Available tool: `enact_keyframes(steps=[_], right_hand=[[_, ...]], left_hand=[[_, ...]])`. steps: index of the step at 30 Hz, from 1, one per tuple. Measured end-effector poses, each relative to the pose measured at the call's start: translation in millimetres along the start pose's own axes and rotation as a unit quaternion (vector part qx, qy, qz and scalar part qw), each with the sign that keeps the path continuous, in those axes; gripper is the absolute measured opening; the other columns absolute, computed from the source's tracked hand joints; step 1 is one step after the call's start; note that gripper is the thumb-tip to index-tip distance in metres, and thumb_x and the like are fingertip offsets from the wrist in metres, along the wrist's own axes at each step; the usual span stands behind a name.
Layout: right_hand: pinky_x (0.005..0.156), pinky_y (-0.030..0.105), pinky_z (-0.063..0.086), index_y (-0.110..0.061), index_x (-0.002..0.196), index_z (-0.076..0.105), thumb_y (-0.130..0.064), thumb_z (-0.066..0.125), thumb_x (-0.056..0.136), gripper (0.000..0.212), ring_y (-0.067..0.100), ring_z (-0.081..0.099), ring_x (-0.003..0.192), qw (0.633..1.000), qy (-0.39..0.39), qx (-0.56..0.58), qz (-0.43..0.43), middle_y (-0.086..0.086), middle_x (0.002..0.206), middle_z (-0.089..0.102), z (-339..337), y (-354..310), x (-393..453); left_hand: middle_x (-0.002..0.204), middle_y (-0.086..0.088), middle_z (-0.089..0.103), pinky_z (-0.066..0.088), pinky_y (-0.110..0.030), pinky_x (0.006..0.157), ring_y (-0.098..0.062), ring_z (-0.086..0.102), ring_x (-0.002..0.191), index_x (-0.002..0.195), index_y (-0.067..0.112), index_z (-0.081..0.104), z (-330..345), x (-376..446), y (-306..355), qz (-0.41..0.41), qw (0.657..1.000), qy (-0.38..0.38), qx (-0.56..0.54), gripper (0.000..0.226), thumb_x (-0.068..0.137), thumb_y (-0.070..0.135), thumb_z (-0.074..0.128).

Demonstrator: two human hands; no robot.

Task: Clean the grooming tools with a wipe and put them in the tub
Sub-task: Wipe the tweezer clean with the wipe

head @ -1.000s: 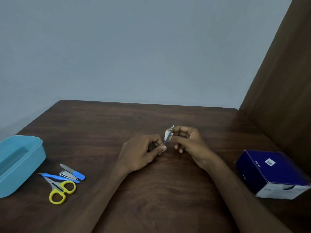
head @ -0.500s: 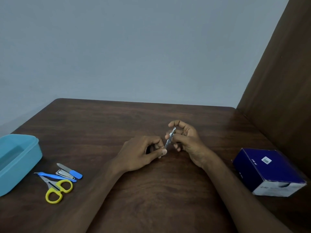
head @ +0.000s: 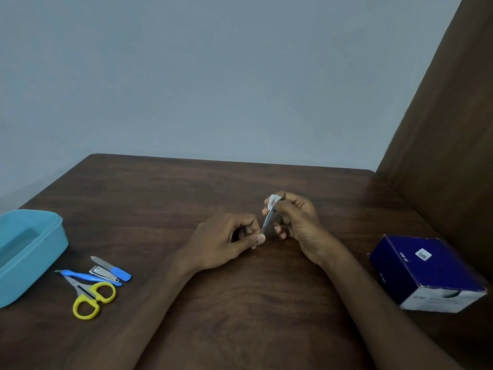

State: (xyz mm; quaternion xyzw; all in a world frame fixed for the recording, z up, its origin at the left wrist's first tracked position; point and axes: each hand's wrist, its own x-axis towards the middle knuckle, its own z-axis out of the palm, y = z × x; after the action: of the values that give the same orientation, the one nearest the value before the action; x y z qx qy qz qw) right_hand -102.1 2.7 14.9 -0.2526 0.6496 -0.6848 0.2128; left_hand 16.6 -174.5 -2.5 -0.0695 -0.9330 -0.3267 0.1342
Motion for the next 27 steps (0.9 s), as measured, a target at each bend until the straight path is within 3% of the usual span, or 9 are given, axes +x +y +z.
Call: enact_keyframes(steps=[5, 10, 16, 21, 24, 27], right_hand=[[0.044, 0.022, 0.039, -0.016, 0.097, 0.079, -0.014, 0.069, 0.101, 0.011, 0.012, 0.053, 0.05, 0.994, 0.094, 0.05, -0.035, 0.002, 0.095, 0.081, 4, 3, 2], [0.043, 0.021, 0.04, -0.01, 0.102, 0.08, -0.013, 0.075, 0.097, 0.008, 0.01, 0.054, 0.05, 0.983, 0.161, 0.072, -0.044, -0.002, 0.09, 0.08, 6, 8, 9], [0.043, 0.023, 0.039, -0.009, 0.107, 0.08, -0.019, 0.074, 0.099, 0.014, 0.014, 0.05, 0.043, 0.994, 0.091, 0.008, -0.059, 0.003, 0.1, 0.084, 20, 12, 1], [0.042, 0.022, 0.039, -0.009, 0.112, 0.078, -0.013, 0.069, 0.1, 0.015, 0.011, 0.049, 0.041, 0.99, 0.115, 0.049, -0.057, -0.002, 0.104, 0.084, 20, 7, 1], [0.041, 0.022, 0.04, -0.009, 0.11, 0.078, -0.014, 0.071, 0.1, 0.014, 0.012, 0.053, 0.041, 0.992, 0.114, 0.043, -0.034, 0.003, 0.098, 0.084, 21, 12, 3], [0.042, 0.024, 0.041, -0.01, 0.107, 0.079, -0.014, 0.076, 0.096, 0.012, 0.013, 0.056, 0.044, 0.995, 0.09, 0.021, -0.032, 0.007, 0.088, 0.081, 28, 17, 0]], left_hand=[[0.085, 0.017, 0.074, 0.058, -0.047, 0.071, -0.012, 0.068, 0.078, 0.087, 0.036, 0.066, 2, 1, -4, -0.006, 1.0, 0.019, -0.014, 0.021, 0.104, 0.049, 0.063], [0.083, 0.013, 0.075, 0.054, -0.038, 0.072, -0.009, 0.071, 0.078, 0.087, 0.033, 0.069, 3, 4, -2, -0.029, 0.995, 0.072, -0.058, 0.021, 0.107, 0.033, 0.065], [0.078, 0.006, 0.072, 0.053, -0.036, 0.073, -0.012, 0.067, 0.071, 0.083, 0.026, 0.067, 0, 4, -1, -0.055, 0.988, 0.094, -0.113, 0.028, 0.11, 0.026, 0.061], [0.074, 0.006, 0.067, 0.049, -0.029, 0.071, -0.009, 0.064, 0.069, 0.082, 0.024, 0.064, -1, 4, -1, -0.065, 0.987, 0.097, -0.111, 0.03, 0.111, 0.028, 0.059], [0.073, 0.005, 0.066, 0.048, -0.025, 0.068, -0.008, 0.063, 0.067, 0.082, 0.021, 0.064, 0, 5, -2, -0.071, 0.986, 0.111, -0.105, 0.03, 0.111, 0.028, 0.059], [0.072, 0.004, 0.064, 0.047, -0.029, 0.067, -0.01, 0.061, 0.066, 0.082, 0.02, 0.064, -1, 5, -4, -0.067, 0.983, 0.132, -0.11, 0.03, 0.111, 0.03, 0.06]])
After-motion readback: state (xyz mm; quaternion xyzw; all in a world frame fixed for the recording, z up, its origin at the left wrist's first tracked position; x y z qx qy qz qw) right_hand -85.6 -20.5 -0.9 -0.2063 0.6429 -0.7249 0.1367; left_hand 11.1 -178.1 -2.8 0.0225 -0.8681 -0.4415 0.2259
